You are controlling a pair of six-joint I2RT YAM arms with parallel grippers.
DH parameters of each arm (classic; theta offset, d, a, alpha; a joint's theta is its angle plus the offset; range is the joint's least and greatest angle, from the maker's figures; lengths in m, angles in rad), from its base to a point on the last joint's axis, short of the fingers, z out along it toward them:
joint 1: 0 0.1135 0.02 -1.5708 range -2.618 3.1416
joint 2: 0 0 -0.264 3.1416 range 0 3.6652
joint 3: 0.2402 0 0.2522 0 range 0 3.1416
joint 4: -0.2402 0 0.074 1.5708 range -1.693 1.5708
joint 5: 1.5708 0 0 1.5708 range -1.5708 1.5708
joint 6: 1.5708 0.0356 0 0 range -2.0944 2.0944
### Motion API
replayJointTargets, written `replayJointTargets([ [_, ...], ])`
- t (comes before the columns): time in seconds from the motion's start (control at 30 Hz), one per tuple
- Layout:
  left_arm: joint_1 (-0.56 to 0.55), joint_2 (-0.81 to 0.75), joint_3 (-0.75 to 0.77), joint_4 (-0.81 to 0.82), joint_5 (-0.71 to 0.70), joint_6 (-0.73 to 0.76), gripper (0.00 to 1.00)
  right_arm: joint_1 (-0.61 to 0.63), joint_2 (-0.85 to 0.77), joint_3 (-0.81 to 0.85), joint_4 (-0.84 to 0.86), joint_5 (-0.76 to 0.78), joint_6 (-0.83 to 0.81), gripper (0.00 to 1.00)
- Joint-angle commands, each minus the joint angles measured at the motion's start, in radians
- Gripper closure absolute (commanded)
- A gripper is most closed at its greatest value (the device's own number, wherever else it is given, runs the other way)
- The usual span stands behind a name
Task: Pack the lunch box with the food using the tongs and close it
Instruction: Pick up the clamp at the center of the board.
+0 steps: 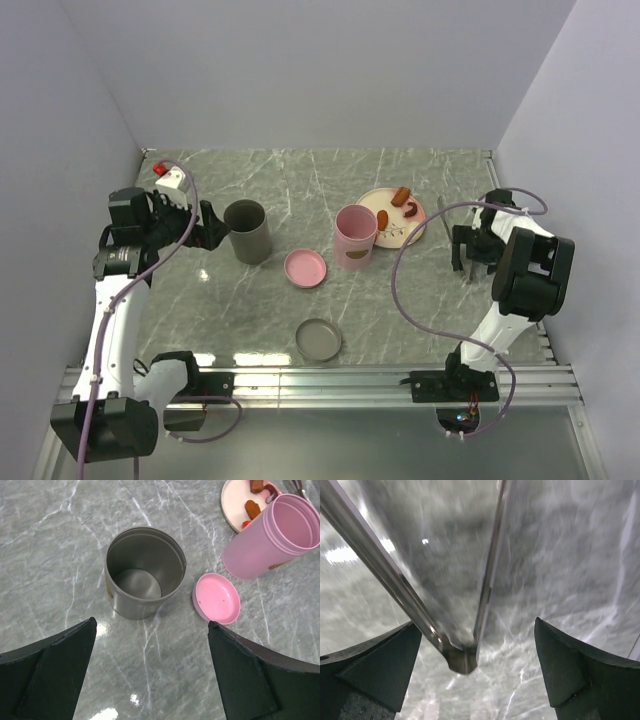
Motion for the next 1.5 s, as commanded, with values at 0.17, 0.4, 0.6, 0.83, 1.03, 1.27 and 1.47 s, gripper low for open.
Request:
replayJointTargets([
  [0.17,0.001,0.009,0.012,0.088,0.011,-0.108,0.01,0.05,0.069,0.127,0.037,0.008,0.058,0.01],
  [0.4,0.0,0.052,0.029,0.008,-0.021,-0.081,0.01,0.087,0.115,0.205,-0.005,-0.023,0.09,0.03],
  [0.6,0.0,0.006,0.033,0.017,-0.019,-0.11,0.01,0.098,0.117,0.256,-0.031,-0.023,0.121,0.04],
  [0.83,0.001,-0.018,0.029,0.034,0.008,-0.104,0.01,0.098,0.143,0.279,-0.032,-0.029,0.132,0.03],
  [1.03,-0.002,-0.006,0.026,0.04,0.033,-0.098,0.01,0.096,0.166,0.28,-0.034,-0.014,0.115,0.04],
  [1.27,0.0,0.004,0.016,0.054,0.019,-0.099,0.01,0.096,0.171,0.286,-0.014,-0.049,0.132,0.08],
  [1.47,0.001,0.05,0.05,0.017,0.048,-0.087,0.0,0.096,0.186,0.296,0.006,-0.031,0.138,0.08],
])
